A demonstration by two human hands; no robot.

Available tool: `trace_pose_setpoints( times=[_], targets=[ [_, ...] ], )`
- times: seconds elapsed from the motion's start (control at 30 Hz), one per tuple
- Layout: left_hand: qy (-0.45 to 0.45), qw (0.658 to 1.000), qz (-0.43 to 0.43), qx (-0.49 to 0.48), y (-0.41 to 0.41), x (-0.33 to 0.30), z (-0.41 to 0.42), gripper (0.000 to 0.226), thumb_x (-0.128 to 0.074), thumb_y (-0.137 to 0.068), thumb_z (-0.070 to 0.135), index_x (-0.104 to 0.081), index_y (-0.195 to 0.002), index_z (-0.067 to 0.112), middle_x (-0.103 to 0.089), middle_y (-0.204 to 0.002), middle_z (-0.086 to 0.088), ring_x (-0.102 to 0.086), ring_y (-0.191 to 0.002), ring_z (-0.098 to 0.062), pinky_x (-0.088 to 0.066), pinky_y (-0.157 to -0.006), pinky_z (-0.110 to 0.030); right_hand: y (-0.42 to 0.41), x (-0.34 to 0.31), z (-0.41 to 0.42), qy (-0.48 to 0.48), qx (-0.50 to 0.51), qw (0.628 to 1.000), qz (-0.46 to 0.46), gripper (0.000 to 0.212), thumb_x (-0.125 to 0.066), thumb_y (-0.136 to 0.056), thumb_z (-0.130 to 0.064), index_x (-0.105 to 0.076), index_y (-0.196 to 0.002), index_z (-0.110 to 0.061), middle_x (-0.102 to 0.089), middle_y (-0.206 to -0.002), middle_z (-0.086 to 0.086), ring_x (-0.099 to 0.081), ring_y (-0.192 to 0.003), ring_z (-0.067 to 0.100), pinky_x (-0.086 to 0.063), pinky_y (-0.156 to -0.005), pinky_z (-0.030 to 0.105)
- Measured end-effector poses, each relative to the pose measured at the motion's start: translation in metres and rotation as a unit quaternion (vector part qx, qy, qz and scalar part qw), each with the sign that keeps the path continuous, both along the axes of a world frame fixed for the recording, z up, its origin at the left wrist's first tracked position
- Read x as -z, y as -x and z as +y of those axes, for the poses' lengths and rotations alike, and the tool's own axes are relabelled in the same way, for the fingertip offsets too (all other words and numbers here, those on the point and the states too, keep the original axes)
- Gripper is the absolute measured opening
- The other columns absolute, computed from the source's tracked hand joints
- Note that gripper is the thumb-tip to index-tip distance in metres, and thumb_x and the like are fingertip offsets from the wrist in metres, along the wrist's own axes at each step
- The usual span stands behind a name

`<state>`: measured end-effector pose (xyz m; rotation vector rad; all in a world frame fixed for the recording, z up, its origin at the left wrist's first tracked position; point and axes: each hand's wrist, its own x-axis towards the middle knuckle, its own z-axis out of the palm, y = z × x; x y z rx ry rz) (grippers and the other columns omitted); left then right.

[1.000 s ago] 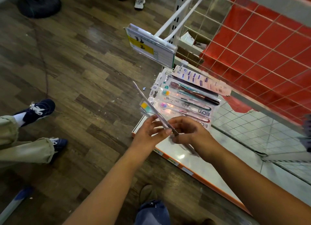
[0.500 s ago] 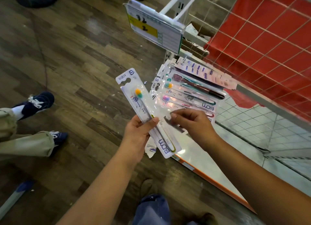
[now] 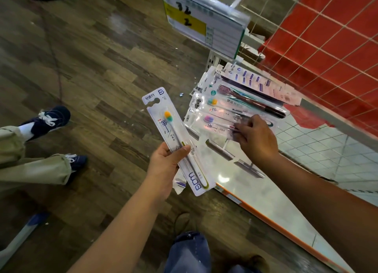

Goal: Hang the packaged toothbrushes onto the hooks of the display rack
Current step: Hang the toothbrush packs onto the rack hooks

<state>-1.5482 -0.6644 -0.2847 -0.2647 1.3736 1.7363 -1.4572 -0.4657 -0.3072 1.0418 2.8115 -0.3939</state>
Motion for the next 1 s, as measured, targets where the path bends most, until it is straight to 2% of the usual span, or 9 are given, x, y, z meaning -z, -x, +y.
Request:
trace_pose_setpoints(
  times=[0.1,0.23,0.43,0.67,0.77,0.9,1.0],
  targets=[
    [-0.003,1.000,-0.005,0.004,-0.001,0.004,0.001,0.021,-0.058,-0.083,-0.001,-0.063,-0.096,0.015,-0.074,-0.083,0.001,-0.071,-0.080,-0.016,-0.058,-0.077,-0.036,0.001,-0.004,-0.001,0.006,-0.014,1.000,0.013,0.031,-0.063,-0.087,-0.030,-0.065,-0.116,-0.018,-0.046,-0.111,0.003,-0.039,-0.103,0.021,-0.038,-0.087,0.033],
    [-0.004,1.000,-0.009,0.009,-0.004,0.005,0.003,0.019,-0.058,-0.083,0.000,-0.063,-0.095,0.014,-0.074,-0.083,0.000,-0.071,-0.079,-0.017,-0.058,-0.075,-0.035,0.001,-0.001,-0.005,0.027,-0.024,0.999,-0.012,0.029,-0.059,-0.089,-0.030,-0.062,-0.114,-0.014,-0.052,-0.124,0.007,-0.042,-0.111,0.024,-0.035,-0.090,0.033],
    [-0.006,1.000,-0.006,0.009,-0.002,0.006,0.002,0.018,-0.059,-0.082,0.001,-0.063,-0.094,0.015,-0.074,-0.082,0.001,-0.071,-0.080,-0.018,-0.058,-0.074,-0.036,0.004,0.002,-0.006,0.036,0.000,0.999,-0.016,0.025,-0.054,-0.092,-0.026,-0.059,-0.110,-0.009,-0.055,-0.119,0.010,-0.044,-0.107,0.026,-0.034,-0.085,0.033],
    [0.002,1.000,-0.005,0.012,-0.002,0.009,-0.001,0.020,-0.061,-0.079,0.004,-0.063,-0.095,0.015,-0.074,-0.084,0.001,-0.071,-0.083,-0.019,-0.058,-0.075,-0.036,0.006,-0.003,-0.013,0.052,0.010,0.998,-0.044,0.021,-0.046,-0.096,-0.030,-0.056,-0.105,-0.015,-0.061,-0.108,0.006,-0.049,-0.102,0.026,-0.032,-0.089,0.038],
    [0.013,1.000,-0.012,0.014,-0.002,0.009,-0.002,0.019,-0.060,-0.082,0.002,-0.062,-0.095,0.015,-0.074,-0.082,0.000,-0.071,-0.082,-0.019,-0.058,-0.074,-0.038,0.005,-0.007,-0.015,0.066,0.023,0.997,-0.014,0.016,-0.049,-0.095,-0.028,-0.056,-0.101,-0.015,-0.060,-0.105,0.006,-0.050,-0.099,0.026,-0.032,-0.090,0.040],
    [0.024,0.999,-0.022,0.012,-0.003,0.008,-0.004,0.020,-0.061,-0.081,0.002,-0.062,-0.097,0.014,-0.073,-0.091,-0.003,-0.068,-0.094,-0.025,-0.056,-0.079,-0.042,0.000,-0.009,-0.014,0.090,0.015,0.994,0.056,0.016,-0.058,-0.090,-0.026,-0.058,-0.101,-0.015,-0.057,-0.108,0.006,-0.053,-0.094,0.024,-0.044,-0.086,0.040],
    [0.030,0.999,-0.024,0.011,-0.005,0.008,-0.006,0.020,-0.061,-0.081,0.000,-0.062,-0.095,0.014,-0.072,-0.088,-0.003,-0.067,-0.094,-0.025,-0.055,-0.079,-0.041,-0.003,-0.013,-0.015,0.137,0.033,0.983,0.118,0.021,-0.062,-0.088,-0.022,-0.057,-0.107,-0.014,-0.056,-0.114,0.006,-0.054,-0.097,0.021,-0.043,-0.074,0.028]
  ],
)
